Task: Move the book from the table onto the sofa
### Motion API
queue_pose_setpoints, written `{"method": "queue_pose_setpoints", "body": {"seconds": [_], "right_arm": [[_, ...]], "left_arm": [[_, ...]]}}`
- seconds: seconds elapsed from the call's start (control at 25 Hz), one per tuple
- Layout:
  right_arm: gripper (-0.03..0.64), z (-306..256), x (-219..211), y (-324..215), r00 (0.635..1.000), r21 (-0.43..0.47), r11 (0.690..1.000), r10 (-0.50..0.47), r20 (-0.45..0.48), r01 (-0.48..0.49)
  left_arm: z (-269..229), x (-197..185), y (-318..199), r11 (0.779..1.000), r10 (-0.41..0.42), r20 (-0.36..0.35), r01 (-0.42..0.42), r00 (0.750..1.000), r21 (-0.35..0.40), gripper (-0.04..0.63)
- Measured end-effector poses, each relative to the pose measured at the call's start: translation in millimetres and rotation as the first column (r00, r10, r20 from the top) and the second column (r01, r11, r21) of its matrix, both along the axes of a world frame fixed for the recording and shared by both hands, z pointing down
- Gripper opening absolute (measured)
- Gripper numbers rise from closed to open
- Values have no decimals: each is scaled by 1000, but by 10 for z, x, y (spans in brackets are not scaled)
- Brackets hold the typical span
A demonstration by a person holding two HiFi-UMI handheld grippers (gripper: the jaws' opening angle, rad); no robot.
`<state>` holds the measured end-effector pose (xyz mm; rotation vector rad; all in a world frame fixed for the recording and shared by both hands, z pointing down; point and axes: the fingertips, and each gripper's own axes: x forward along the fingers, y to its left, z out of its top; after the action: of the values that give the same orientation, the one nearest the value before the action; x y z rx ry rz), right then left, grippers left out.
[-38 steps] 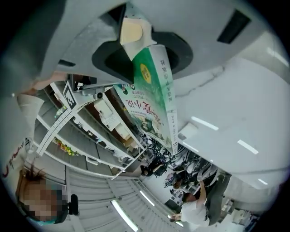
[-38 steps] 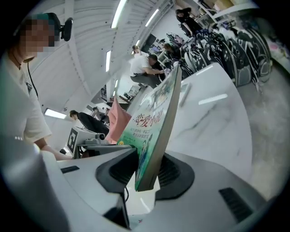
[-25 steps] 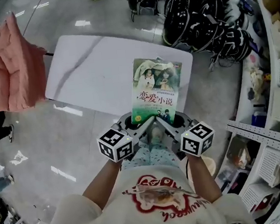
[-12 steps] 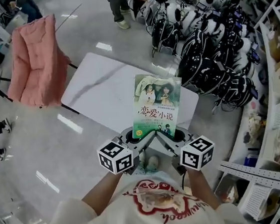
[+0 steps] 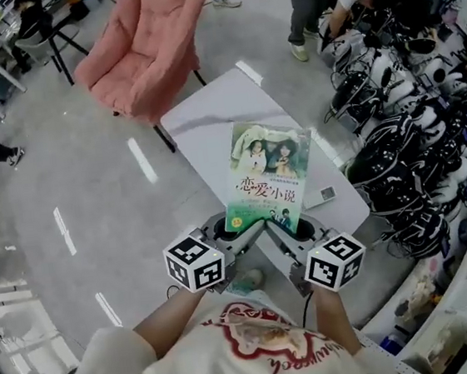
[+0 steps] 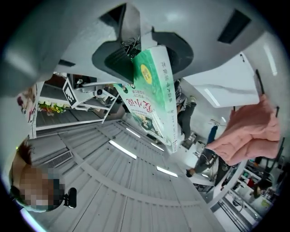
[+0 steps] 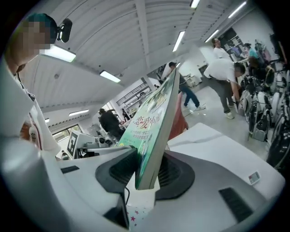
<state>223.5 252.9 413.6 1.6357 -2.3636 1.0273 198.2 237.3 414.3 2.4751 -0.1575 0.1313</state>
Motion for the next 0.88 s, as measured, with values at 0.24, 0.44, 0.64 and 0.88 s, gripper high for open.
{"method": "queue_pose_setpoints", "body": {"seconds": [0.24, 0.44, 0.64, 0.88], "right_arm": [[115, 233, -913, -815, 984, -16, 984, -175, 6, 175], [115, 248, -1495, -1388, 960, -14, 960, -280, 9, 280], [117, 274, -2108, -2201, 946, 5, 946, -325, 11, 325], [115, 176, -2791, -3381, 938, 47, 938, -345, 26, 344]], "left_arm": [[240, -940, -768, 982, -189, -13, 188, 982, -32, 135], [254, -1532, -1310, 954, -298, -21, 297, 954, -33, 135], [289, -2151, -2108, 937, -350, -41, 348, 936, -39, 135], [181, -2836, -3282, 927, -375, -42, 376, 926, 8, 135]]}}
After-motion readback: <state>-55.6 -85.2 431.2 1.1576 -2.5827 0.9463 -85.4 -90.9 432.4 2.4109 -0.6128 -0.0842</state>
